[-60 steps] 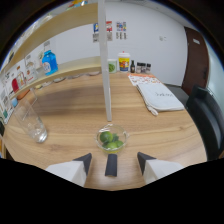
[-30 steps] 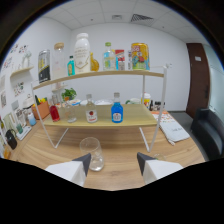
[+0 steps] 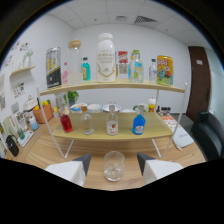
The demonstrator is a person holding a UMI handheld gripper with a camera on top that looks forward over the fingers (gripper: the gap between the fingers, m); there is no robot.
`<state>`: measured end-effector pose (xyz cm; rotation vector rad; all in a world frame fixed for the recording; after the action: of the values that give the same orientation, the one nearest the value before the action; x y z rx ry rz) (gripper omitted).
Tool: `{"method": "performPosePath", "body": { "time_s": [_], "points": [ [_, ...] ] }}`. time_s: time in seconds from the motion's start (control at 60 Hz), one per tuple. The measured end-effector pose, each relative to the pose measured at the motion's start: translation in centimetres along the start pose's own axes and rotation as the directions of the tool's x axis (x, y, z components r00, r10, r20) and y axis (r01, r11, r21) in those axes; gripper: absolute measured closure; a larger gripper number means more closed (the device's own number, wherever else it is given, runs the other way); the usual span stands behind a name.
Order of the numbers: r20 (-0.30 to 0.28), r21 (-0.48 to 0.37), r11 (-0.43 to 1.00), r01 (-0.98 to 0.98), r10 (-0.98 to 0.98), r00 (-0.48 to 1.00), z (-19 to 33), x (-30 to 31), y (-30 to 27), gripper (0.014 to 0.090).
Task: Make me a cup of Mojito.
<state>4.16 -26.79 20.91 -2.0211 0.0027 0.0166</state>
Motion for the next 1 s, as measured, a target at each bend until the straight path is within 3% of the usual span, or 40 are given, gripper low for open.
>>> {"method": "performPosePath", "body": {
  "time_s": [0.167,0.383,0.55,0.783,1.0],
  "points": [
    [0.020,0.025,0.999,-0.023,0.023,1.000,4.0,-0.8,-4.4,0.0190],
    [-0.004,0.013,1.000,-0.019,0.019,1.000,10.1,-0.4,-6.2,0.0210],
    [-0.008,-0.045,0.999,-0.021,0.021,1.000,13.9,-0.2,-4.8,0.0352],
    [-0.010,-0.062,0.998,-0.025,0.025,1.000,15.8,-0.3,-4.1,0.0687],
    [0.005,-0.074,0.997,-0.030,0.031,1.000,15.6,-0.5,-4.1,0.0696]
  ]
}}
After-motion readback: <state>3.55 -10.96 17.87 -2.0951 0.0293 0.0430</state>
